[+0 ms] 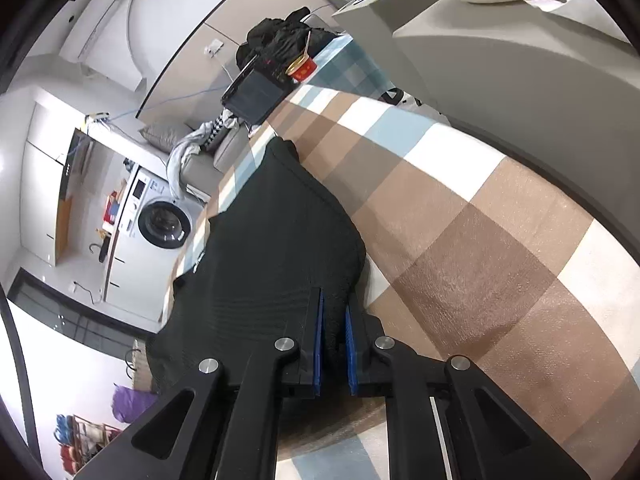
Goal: Fold small clothes
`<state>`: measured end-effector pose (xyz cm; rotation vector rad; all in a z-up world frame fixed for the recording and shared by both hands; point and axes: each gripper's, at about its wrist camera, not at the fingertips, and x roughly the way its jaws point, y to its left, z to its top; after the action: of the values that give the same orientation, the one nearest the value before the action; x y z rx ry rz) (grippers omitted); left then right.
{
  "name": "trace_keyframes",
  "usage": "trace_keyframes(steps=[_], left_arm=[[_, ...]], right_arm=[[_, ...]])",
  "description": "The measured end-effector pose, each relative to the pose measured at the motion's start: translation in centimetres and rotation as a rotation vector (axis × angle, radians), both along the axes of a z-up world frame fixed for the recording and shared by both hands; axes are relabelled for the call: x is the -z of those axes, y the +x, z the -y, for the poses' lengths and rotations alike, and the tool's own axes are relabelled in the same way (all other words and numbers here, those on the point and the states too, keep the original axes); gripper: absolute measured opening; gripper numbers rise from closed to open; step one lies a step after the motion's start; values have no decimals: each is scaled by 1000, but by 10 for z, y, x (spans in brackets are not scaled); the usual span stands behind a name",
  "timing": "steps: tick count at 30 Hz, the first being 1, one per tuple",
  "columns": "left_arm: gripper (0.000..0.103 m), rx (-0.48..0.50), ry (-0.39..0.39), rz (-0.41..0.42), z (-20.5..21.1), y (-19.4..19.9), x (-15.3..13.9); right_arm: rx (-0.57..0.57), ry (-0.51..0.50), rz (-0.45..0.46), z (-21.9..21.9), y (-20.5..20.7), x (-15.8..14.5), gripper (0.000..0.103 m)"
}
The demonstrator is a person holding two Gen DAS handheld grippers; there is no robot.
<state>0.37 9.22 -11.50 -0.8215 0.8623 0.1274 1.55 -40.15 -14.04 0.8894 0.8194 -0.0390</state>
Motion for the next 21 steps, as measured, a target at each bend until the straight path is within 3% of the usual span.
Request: trace_keyframes(steps=[5, 7, 11, 14, 16, 19, 21], left_arm=[[32, -76, -35, 24, -24, 0, 3], [32, -88, -41, 29, -30, 3, 4], [32, -93, -22, 42, -36, 9, 6], [32, -113, -20, 57, -39, 15, 8], [32, -131, -22, 65, -41, 19, 11], [16, -149, -20, 54, -43, 24, 14], [15, -142, -30, 59, -45, 24, 16]], right_arm=[[-25, -17, -11, 0, 2, 0, 12], [-37, -35, -13, 0, 2, -3, 17], [-65, -155, 4, -1, 1, -18, 21], [-68, -218, 31, 0, 0, -29, 39], [-63, -254, 55, -1, -2, -38, 44], [-98, -309, 73, -5, 1, -51, 54], [-130, -331, 105, -10, 3, -61, 60]])
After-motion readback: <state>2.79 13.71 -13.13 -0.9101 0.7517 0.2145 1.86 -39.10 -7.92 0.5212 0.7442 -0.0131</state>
